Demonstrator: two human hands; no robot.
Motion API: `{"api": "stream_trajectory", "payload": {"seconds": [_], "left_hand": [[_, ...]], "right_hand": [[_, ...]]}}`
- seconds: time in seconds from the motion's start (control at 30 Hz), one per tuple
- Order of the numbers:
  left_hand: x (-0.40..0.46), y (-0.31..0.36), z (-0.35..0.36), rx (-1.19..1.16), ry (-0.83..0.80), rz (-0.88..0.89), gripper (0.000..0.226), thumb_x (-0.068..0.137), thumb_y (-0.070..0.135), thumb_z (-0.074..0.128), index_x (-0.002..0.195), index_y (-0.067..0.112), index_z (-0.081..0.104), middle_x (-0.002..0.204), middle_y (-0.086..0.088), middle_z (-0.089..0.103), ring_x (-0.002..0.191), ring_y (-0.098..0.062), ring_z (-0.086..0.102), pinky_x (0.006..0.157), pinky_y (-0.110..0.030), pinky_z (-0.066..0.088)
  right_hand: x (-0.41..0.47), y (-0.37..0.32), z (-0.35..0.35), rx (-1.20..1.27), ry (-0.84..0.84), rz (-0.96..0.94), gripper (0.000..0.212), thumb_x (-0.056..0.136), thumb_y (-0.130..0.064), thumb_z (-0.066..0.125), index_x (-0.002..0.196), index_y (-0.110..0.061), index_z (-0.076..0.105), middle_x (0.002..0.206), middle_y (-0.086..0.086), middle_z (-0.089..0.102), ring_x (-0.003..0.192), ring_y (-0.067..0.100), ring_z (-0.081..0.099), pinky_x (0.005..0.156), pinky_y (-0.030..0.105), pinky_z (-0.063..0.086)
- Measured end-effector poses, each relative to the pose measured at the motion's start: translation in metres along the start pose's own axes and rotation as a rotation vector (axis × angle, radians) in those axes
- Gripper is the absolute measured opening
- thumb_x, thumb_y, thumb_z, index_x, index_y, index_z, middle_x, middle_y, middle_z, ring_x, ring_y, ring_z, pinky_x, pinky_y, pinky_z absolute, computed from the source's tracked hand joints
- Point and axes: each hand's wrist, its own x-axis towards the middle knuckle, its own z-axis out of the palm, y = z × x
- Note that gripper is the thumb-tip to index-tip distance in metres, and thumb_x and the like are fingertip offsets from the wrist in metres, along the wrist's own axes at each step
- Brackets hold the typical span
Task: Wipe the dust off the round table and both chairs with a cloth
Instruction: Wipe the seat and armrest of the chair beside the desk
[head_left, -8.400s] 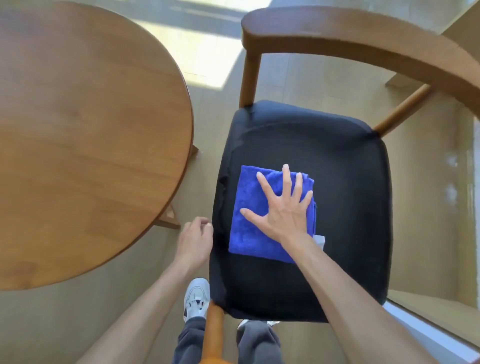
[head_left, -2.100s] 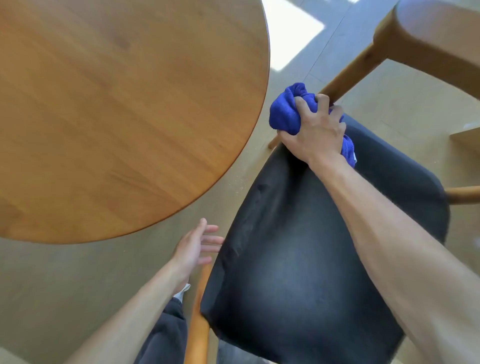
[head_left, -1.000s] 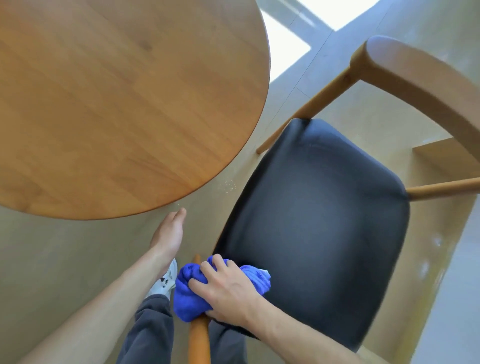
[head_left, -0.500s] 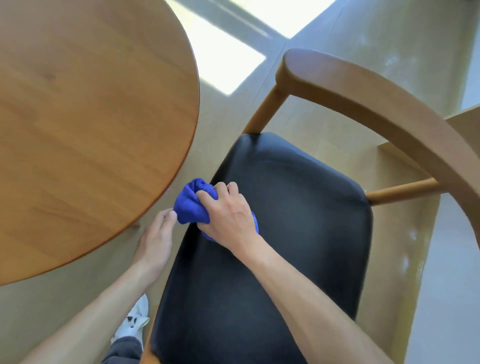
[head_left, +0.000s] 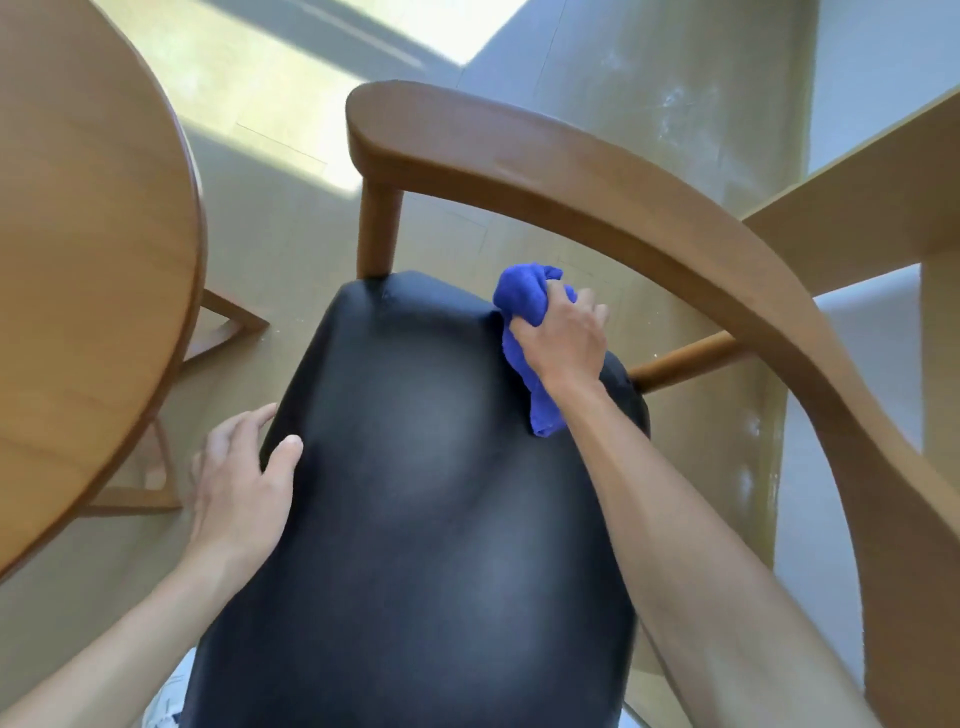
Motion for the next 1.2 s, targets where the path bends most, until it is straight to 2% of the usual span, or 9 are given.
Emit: {"api": "stream_trajectory", "payload": {"seconds": [0.1,0.27,0.37,0.5,0.63,0.8,0.9,1.03,1.2], "left_hand": [[0.001,0.005,0.007,0.061,0.012,-0.022,0.04,0.096,0.03,0.045,0.136,0.027,0.046,0.144,-0.002,0.039,0.133,-0.026,0.025,0.11,-0.045,0.023],[0.003,0.01,0.017,0.094,-0.008,-0.072,0.042,0.096,0.032,0.043,0.138,0.028,0.045,0.145,-0.003,0.039,0.131,-0.03,0.028,0.109,-0.045,0.021],[0.006,0.009,0.017,0.083,-0.006,-0.071,0.039,0.097,0.03,0.042,0.135,0.028,0.048,0.144,-0.001,0.04,0.129,-0.03,0.029,0.108,-0.043,0.022],[0.007,0.007,0.015,0.018,-0.006,-0.087,0.038,0.097,0.028,0.044,0.135,0.029,0.051,0.142,0.006,0.043,0.128,-0.025,0.029,0.105,-0.039,0.026],[0.008,0.003,0.017,0.009,-0.012,-0.073,0.041,0.097,0.023,0.045,0.137,0.029,0.05,0.14,0.01,0.044,0.127,-0.02,0.028,0.099,-0.028,0.022],[0.009,0.002,0.017,-0.001,-0.014,-0.082,0.042,0.096,0.022,0.045,0.137,0.031,0.049,0.137,0.015,0.044,0.122,-0.014,0.027,0.094,-0.024,0.02],[0.01,0.003,0.016,0.001,-0.03,-0.08,0.043,0.097,0.025,0.044,0.139,0.03,0.047,0.138,0.015,0.042,0.122,-0.012,0.026,0.102,-0.029,0.024],[0.007,0.008,0.019,0.051,-0.015,-0.086,0.046,0.097,0.027,0.045,0.143,0.026,0.043,0.144,0.013,0.038,0.128,-0.015,0.025,0.11,-0.036,0.025],[0.005,0.012,0.022,0.068,-0.02,-0.08,0.047,0.097,0.025,0.043,0.144,0.024,0.042,0.146,0.009,0.036,0.131,-0.019,0.023,0.11,-0.037,0.023]], "right_hand": [[0.004,0.049,-0.018,-0.143,-0.023,0.148,0.046,0.089,-0.038,0.057,0.127,-0.013,0.047,0.124,0.014,0.044,0.109,0.038,0.047,0.079,0.039,0.041],[-0.025,0.073,-0.012,-0.387,0.056,0.036,0.031,0.091,-0.025,0.056,0.114,-0.006,0.049,0.125,0.018,0.043,0.097,0.035,0.05,0.062,0.037,0.038],[-0.032,0.072,-0.01,-0.243,0.071,0.162,0.038,0.092,-0.032,0.055,0.116,-0.003,0.048,0.126,0.019,0.043,0.094,0.039,0.056,0.064,0.038,0.038],[-0.027,0.048,-0.003,0.053,0.099,0.406,0.045,0.094,-0.035,0.052,0.124,-0.002,0.046,0.129,0.02,0.043,0.102,0.044,0.055,0.081,0.043,0.044],[-0.001,0.024,-0.005,0.1,0.043,0.474,0.046,0.092,-0.035,0.051,0.127,-0.005,0.047,0.128,0.019,0.046,0.11,0.042,0.054,0.09,0.041,0.042],[0.019,-0.076,0.009,0.101,-0.068,0.186,0.05,0.09,-0.038,0.054,0.129,-0.008,0.047,0.128,0.018,0.049,0.114,0.038,0.053,0.094,0.039,0.043],[0.003,-0.134,0.024,0.135,-0.038,0.059,0.048,0.09,-0.04,0.055,0.125,-0.008,0.047,0.123,0.015,0.049,0.107,0.036,0.053,0.08,0.036,0.041],[-0.01,-0.134,0.031,0.151,0.031,0.033,0.047,0.091,-0.041,0.054,0.123,-0.007,0.046,0.119,0.014,0.049,0.104,0.034,0.052,0.071,0.034,0.031],[-0.041,-0.131,0.034,0.169,0.077,-0.065,0.043,0.087,-0.041,0.058,0.115,-0.009,0.051,0.114,0.012,0.05,0.095,0.03,0.052,0.062,0.032,0.035]]}}
